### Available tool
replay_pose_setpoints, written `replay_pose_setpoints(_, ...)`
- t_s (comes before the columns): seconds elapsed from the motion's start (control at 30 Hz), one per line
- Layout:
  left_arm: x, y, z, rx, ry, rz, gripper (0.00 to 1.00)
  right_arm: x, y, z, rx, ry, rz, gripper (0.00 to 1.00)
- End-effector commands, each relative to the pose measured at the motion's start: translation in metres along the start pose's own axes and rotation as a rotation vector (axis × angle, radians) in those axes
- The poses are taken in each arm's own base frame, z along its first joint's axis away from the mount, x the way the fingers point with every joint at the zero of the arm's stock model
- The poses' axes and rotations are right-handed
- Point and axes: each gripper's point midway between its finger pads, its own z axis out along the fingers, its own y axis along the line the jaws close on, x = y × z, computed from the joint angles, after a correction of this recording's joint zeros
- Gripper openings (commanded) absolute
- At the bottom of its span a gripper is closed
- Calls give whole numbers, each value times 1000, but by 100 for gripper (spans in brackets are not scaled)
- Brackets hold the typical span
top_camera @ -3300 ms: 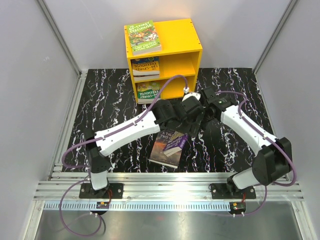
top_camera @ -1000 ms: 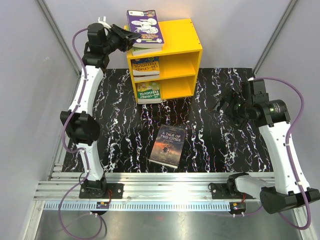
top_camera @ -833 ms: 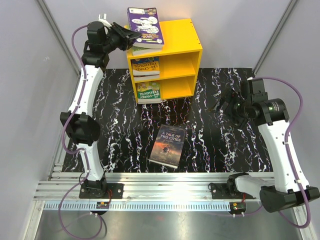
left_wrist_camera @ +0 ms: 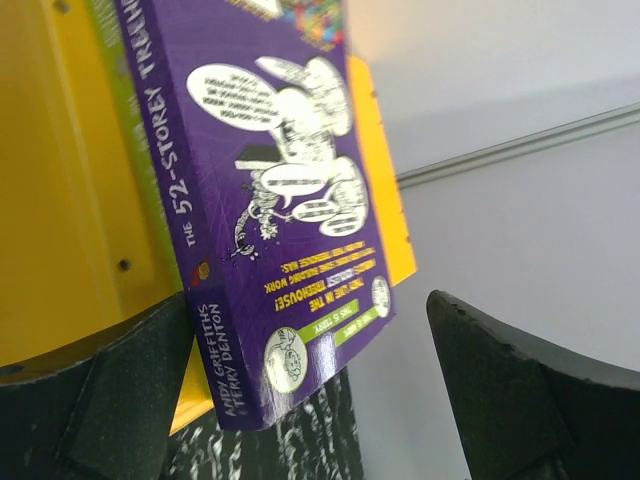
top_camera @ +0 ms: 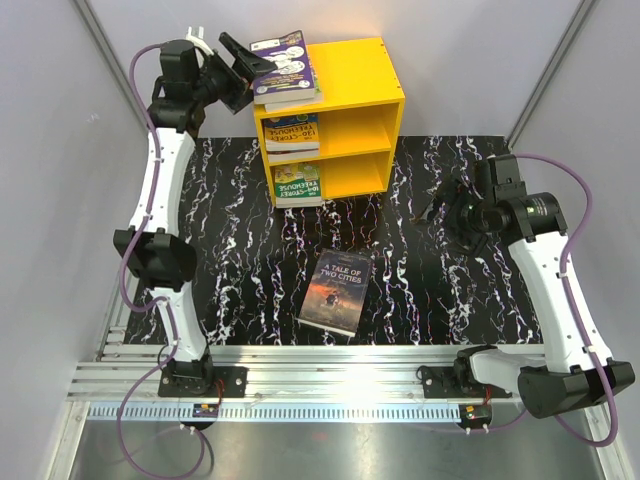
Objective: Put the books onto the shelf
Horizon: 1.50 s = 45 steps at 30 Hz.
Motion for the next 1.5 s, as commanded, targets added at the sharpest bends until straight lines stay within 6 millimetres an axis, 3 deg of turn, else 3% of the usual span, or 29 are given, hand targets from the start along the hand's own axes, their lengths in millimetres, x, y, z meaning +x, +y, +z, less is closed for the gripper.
replay_pose_setpoints(0.0, 18, 9, -13, -58, 69, 44, 99, 1, 7, 3, -44, 8, -8, 100)
replay_pose_setpoints(0.2, 29, 22, -18, -119, 100, 62, 99, 7, 8, 7, -60, 31, 2, 100)
replay_pose_setpoints(0.37, 20, 14, -39, -138, 37, 111, 99, 9, 5, 6, -60, 28, -3, 100)
replay_pose_setpoints(0.5, 17, 29, -73, -231, -5, 118, 99, 17, 1, 9, -69, 42, -3, 100)
replay_pose_setpoints(0.53, 23, 48, -80, -276, 5, 104, 99, 20, -1, 13, -70, 55, 0, 100)
replay_pose_setpoints(0.6, 26, 39, -105, -257, -23, 153, 99, 27, 5, 18, -115, 86, -7, 100)
replay_pose_setpoints(0.7, 42, 53, -134, -305, -24, 210, 99, 52, 4, 35, -178, 197, -1, 100)
replay_pose_setpoints(0.73, 48, 59, -140, -323, -19, 219, 99, 61, -1, 49, -185, 231, 15, 100)
replay_pose_setpoints(0.77, 62, 78, -145, -359, 8, 223, 99, 73, 2, 53, -229, 291, 28, 100)
replay_pose_setpoints(0.8, 71, 80, -156, -362, 7, 230, 99, 76, 5, 62, -265, 304, 33, 100)
replay_pose_setpoints(0.87, 94, 97, -163, -372, 58, 215, 99, 103, -9, 80, -265, 403, 82, 100)
replay_pose_setpoints(0.9, 127, 126, -170, -412, 126, 176, 99, 114, -19, 95, -259, 434, 108, 100)
replay_pose_setpoints(0.93, 142, 136, -171, -408, 152, 163, 99, 121, -21, 99, -269, 457, 117, 100)
replay_pose_setpoints(0.97, 184, 177, -178, -470, 237, 93, 99, 127, -27, 107, -261, 477, 130, 100)
replay_pose_setpoints(1.0, 201, 176, -183, -444, 253, 98, 99, 134, -33, 117, -264, 485, 139, 100)
replay_pose_setpoints(1.07, 232, 193, -183, -435, 292, 79, 99, 143, -39, 128, -256, 503, 147, 100)
replay_pose_setpoints(1.1, 272, 209, -186, -450, 388, 72, 99, 148, -44, 134, -241, 503, 148, 100)
replay_pose_setpoints(1.17, 302, 218, -181, -457, 452, 98, 99, 154, -48, 143, -225, 495, 141, 100)
replay_pose_setpoints(1.2, 337, 224, -181, -467, 554, 118, 99, 158, -51, 149, -219, 491, 147, 100)
replay_pose_setpoints(1.33, 384, 226, -168, -438, 664, 91, 99, 174, -53, 170, -196, 501, 128, 100)
replay_pose_setpoints(1.47, 413, 226, -157, -414, 724, 64, 99, 179, -46, 199, -178, 468, 96, 100)
